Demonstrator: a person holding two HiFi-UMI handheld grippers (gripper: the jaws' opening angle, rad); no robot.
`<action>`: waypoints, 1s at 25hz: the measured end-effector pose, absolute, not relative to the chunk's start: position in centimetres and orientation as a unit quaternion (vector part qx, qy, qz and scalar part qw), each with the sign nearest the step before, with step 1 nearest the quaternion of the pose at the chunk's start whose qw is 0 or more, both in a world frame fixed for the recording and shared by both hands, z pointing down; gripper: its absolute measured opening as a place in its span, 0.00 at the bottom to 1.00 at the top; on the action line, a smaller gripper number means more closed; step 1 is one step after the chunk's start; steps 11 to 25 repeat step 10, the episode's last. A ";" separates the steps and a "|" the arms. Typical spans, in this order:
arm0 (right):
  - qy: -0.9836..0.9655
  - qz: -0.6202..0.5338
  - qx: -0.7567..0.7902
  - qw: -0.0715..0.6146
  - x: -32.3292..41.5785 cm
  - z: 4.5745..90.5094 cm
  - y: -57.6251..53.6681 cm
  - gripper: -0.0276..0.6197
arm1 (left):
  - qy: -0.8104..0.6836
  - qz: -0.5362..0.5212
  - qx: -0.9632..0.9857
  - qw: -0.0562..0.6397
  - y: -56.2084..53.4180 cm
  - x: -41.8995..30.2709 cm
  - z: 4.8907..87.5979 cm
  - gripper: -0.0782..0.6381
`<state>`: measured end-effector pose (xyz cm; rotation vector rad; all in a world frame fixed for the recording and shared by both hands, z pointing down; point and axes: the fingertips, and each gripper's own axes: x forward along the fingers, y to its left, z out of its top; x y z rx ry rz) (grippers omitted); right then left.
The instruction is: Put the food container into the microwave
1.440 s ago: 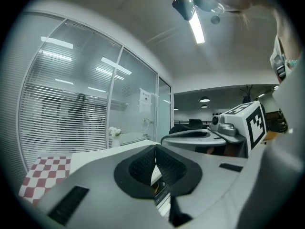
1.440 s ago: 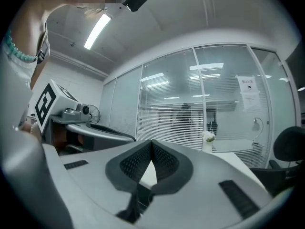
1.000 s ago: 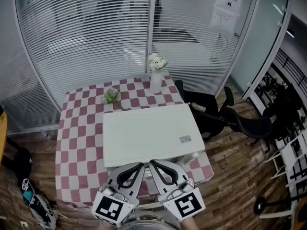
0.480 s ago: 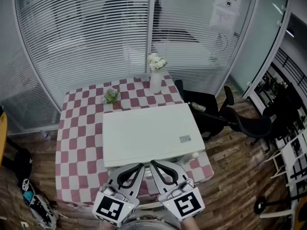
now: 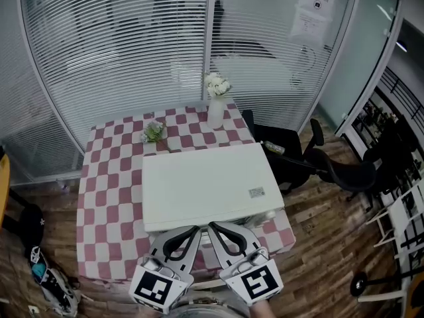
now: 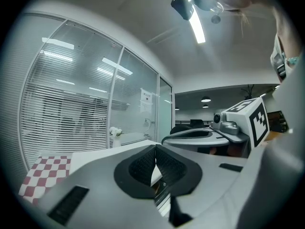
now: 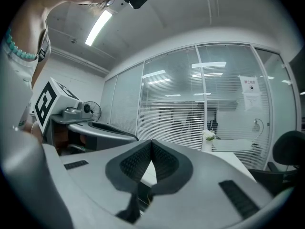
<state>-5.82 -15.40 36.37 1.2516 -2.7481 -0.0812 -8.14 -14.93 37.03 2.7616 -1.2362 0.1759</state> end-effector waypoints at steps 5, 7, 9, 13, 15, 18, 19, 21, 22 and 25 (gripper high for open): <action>-0.909 -0.027 0.411 0.067 -5.9 36.6 -15.5 0.03 | -0.412 0.059 0.908 0.057 -15.2 -8.2 37.2 0.12; -0.909 -0.029 0.409 0.070 -6.1 36.7 -15.6 0.03 | -0.409 0.059 0.908 0.059 -15.3 -8.3 37.3 0.12; -0.910 -0.030 0.408 0.071 -6.2 36.7 -15.7 0.03 | -0.412 0.058 0.907 0.060 -15.4 -8.4 37.2 0.12; -0.910 -0.030 0.407 0.071 -6.3 36.7 -15.7 0.03 | -0.414 0.057 0.907 0.059 -15.5 -8.4 37.1 0.13; -0.910 -0.030 0.407 0.071 -6.3 36.7 -15.7 0.03 | -0.414 0.057 0.907 0.059 -15.5 -8.4 37.1 0.13; -0.910 -0.030 0.407 0.071 -6.3 36.7 -15.7 0.03 | -0.414 0.057 0.907 0.059 -15.5 -8.4 37.1 0.13; -0.910 -0.030 0.407 0.071 -6.3 36.7 -15.7 0.03 | -0.414 0.057 0.907 0.059 -15.5 -8.4 37.1 0.13; -0.910 -0.030 0.407 0.071 -6.3 36.7 -15.7 0.03 | -0.414 0.057 0.907 0.059 -15.5 -8.4 37.1 0.13; -0.910 -0.030 0.407 0.071 -6.3 36.7 -15.7 0.03 | -0.414 0.057 0.907 0.059 -15.5 -8.4 37.1 0.13; -0.910 -0.030 0.407 0.071 -6.3 36.7 -15.7 0.03 | -0.414 0.057 0.907 0.059 -15.5 -8.4 37.1 0.13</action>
